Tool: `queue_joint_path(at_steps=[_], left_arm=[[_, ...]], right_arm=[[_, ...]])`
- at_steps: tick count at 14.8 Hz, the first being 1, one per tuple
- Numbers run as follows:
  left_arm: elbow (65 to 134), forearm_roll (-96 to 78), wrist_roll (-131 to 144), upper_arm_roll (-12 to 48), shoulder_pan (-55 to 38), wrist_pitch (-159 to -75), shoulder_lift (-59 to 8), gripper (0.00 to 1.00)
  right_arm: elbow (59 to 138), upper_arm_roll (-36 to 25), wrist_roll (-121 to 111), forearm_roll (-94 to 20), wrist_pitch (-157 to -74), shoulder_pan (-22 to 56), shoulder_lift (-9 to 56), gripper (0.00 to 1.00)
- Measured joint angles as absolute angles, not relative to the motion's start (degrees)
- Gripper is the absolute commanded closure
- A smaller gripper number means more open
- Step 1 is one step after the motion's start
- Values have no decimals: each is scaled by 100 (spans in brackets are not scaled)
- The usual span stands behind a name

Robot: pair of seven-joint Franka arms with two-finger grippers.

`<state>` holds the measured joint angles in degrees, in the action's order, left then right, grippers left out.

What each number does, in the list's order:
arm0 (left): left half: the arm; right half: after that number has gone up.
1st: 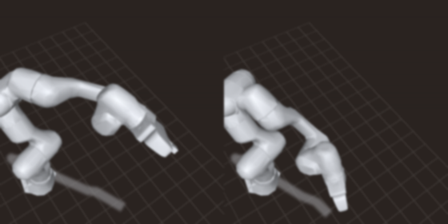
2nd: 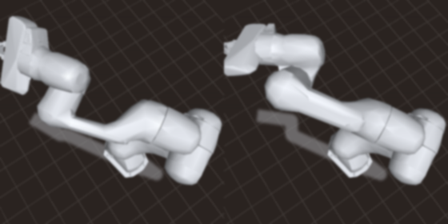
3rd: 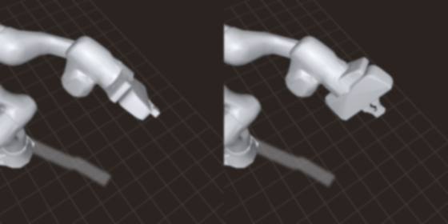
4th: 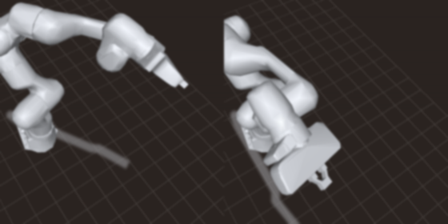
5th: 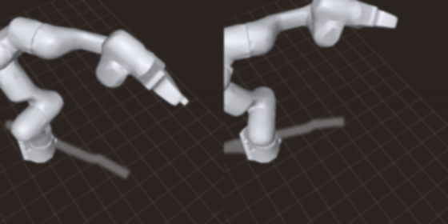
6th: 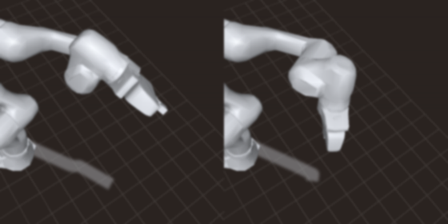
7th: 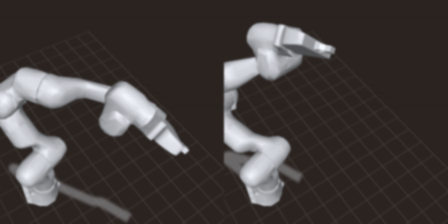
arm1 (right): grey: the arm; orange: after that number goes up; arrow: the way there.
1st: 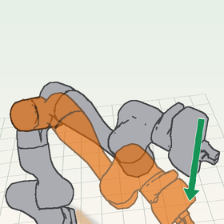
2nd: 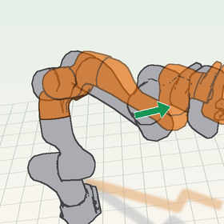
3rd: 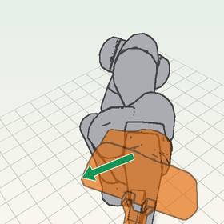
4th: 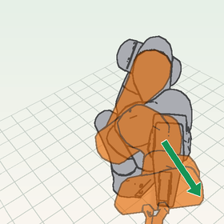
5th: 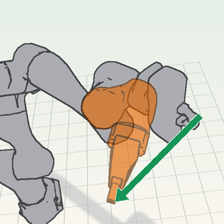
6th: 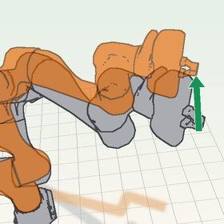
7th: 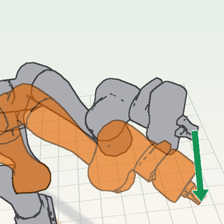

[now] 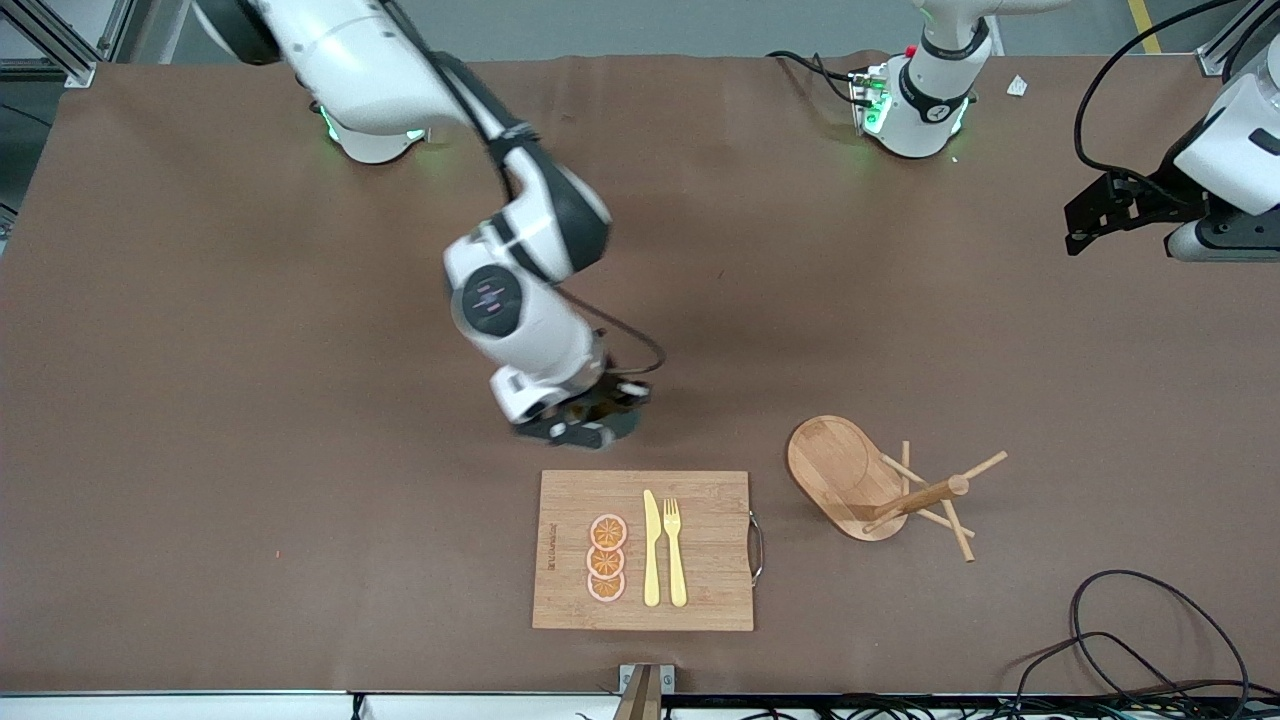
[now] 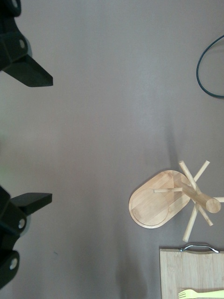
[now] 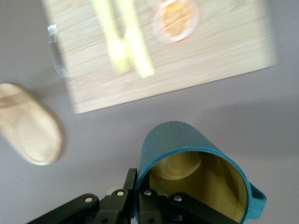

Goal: Pass cup and hang on rack
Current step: 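Carry the teal mug with the right gripper toward the table middle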

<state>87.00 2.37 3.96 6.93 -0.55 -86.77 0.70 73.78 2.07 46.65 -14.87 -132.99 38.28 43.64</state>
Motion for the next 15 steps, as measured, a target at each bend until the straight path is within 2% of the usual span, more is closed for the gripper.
queue_joint_path(at_steps=[2, 4, 6, 7, 8, 9, 10, 15], left_arm=[[8700, 237, 396, 696, -55, -8677, 68, 0], [8701, 237, 396, 703, -56, -8677, 63, 0], [8701, 178, 396, 708, -56, -8681, 56, 0], [8701, 106, 396, 708, -56, -8685, 45, 0], [8701, 36, 400, 708, -55, -8696, 24, 0], [8701, -2, 434, 709, -56, -8720, -3, 0], [8701, -10, 525, 711, -56, -8754, -33, 0], [8701, -12, 1581, 1096, -74, -8819, -186, 0]], right_arm=[[7266, 187, 5457, -1486, -13982, 4357, 4742, 96], [7007, 122, 5998, -1485, -14105, 4687, 5032, 83], [6838, 31, 6138, -1485, -14103, 4804, 5184, 55], [6799, 2, 6139, -1485, -14091, 4799, 5204, 37], [6769, -36, 6139, -1485, -14072, 4788, 5205, 29], [6724, -70, 6140, -1485, -14051, 4772, 5205, 3], [6667, -103, 6140, -1485, -14036, 4742, 5197, 0], [6405, -606, 5199, -1072, -13484, 4082, 4755, 0]])
